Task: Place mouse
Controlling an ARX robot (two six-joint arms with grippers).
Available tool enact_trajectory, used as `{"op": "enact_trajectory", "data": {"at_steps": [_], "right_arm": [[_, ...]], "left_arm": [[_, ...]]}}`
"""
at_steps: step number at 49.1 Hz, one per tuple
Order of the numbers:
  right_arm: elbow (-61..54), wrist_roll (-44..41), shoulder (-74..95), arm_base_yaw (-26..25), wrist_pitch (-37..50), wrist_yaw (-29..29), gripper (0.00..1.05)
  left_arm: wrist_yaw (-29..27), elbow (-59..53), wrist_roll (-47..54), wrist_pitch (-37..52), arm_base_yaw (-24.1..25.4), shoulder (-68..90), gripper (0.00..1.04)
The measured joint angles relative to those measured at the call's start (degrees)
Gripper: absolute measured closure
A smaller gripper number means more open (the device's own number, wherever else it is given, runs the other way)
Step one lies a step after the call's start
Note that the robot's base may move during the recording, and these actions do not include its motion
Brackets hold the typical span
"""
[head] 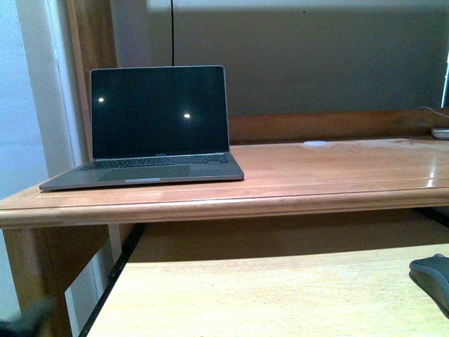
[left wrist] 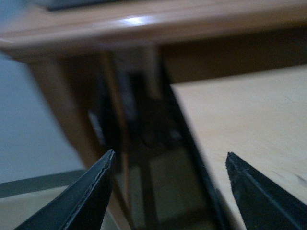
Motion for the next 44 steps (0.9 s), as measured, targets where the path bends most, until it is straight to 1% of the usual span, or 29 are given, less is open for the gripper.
{"op": "enact_trajectory", "data": {"at_steps": [1,2,3,5,8,11,15,16,18,21,28,34,41,43,44], "right_arm": [[1.2,0.3,2.3,-0.8,1.4,-0.6,0.07],[1.8,0.3,3.4,-1.2,2.1,-1.0,0.07],[3.2,0.4,5.9,-2.1,3.7,-2.0,0.07],[5.5,0.6,9.6,-3.4,6.1,-4.2,0.07],[11.1,0.7,18.1,-5.8,10.2,-7.2,0.07],[15.5,0.8,25.1,-7.0,12.4,-8.2,0.07],[19.6,0.8,31.4,-7.2,13.1,-8.5,0.07],[20.9,0.8,33.4,-7.1,13.1,-8.5,0.07],[22.8,0.6,36.0,-6.8,13.3,-8.3,0.07],[25.8,-0.3,40.0,-5.3,13.6,-8.5,0.07],[31.2,-4.1,47.3,0.5,12.3,-9.5,0.07],[34.3,-7.9,50.8,3.9,10.3,-9.6,0.07],[35.9,-11.7,54.3,5.0,7.1,-8.8,0.07],[36.1,-12.7,55.3,5.1,5.7,-8.7,0.07],[36.1,-13.2,55.7,5.2,5.3,-8.6,0.07]], "left_arm": [[-1.7,-1.1,-0.3,3.3,0.6,-0.4,0.40],[-3.0,-1.6,-0.5,4.7,0.9,-0.6,0.41],[-3.6,-2.4,-1.0,6.9,1.6,-1.1,0.45],[-3.7,-3.5,-1.4,8.2,2.5,-2.2,0.50],[-1.7,-6.1,-1.9,7.3,4.3,-5.8,0.64],[-0.6,-7.4,-2.1,5.9,5.4,-8.2,0.73],[0.9,-8.7,-2.2,3.7,6.9,-11.7,0.86],[1.1,-8.9,-2.2,3.3,7.1,-12.2,0.87],[1.9,-9.5,-2.2,2.0,7.9,-14.3,0.95],[2.7,-10.2,-2.3,0.2,8.9,-16.9,1.03],[4.7,-11.6,-2.5,-4.4,10.9,-22.8,1.02],[6.0,-12.4,-2.5,-8.3,12.2,-27.8,1.02],[7.5,-13.1,-2.5,-12.7,13.7,-32.9,1.02],[11.3,-13.4,-2.5,-14.8,16.3,-35.3,1.02],[12.0,-13.6,-2.5,-15.6,17.2,-36.2,1.02]]}}
